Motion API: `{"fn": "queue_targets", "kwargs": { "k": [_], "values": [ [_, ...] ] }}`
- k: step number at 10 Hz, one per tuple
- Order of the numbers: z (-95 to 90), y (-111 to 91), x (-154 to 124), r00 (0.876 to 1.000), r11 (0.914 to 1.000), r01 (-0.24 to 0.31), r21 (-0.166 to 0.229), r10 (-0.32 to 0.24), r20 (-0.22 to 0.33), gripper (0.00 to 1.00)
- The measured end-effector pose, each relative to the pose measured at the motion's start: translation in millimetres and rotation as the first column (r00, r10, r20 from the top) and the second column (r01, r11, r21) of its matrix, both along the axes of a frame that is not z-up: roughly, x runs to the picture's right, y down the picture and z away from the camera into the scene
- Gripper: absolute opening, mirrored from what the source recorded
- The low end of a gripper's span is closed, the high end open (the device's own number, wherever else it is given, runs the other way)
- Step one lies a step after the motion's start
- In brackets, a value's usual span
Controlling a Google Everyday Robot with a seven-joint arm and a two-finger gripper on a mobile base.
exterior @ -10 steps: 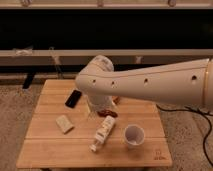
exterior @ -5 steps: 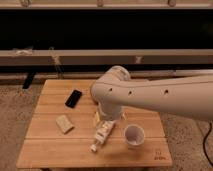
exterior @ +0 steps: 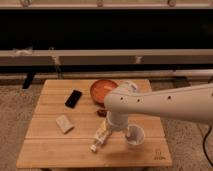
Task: Place the ceramic cup in the ceramic bowl
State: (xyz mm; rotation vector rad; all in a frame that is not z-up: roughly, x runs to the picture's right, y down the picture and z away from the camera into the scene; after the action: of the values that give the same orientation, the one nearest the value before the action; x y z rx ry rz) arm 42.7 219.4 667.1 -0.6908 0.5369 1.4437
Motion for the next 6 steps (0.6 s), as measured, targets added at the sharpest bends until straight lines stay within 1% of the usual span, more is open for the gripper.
{"fn": "queue_targets", "kwargs": {
  "k": [2,4,5,6],
  "values": [
    [3.6,12.5,14.4,0.999,0.999,-0.024,-0.037,0.023,-0.039,0.8],
    [9.8,20.6,18.3,0.998,0.9973,-0.039,-0.062,0.036,-0.056,0.8],
    [17.8,26.5,23.1,0.997,0.9963,-0.045,-0.073,0.041,-0.068,0.8],
    [23.8,27.4,26.3,0.996,0.9964,-0.05,-0.068,0.045,-0.076,0.76]
  ]
}}
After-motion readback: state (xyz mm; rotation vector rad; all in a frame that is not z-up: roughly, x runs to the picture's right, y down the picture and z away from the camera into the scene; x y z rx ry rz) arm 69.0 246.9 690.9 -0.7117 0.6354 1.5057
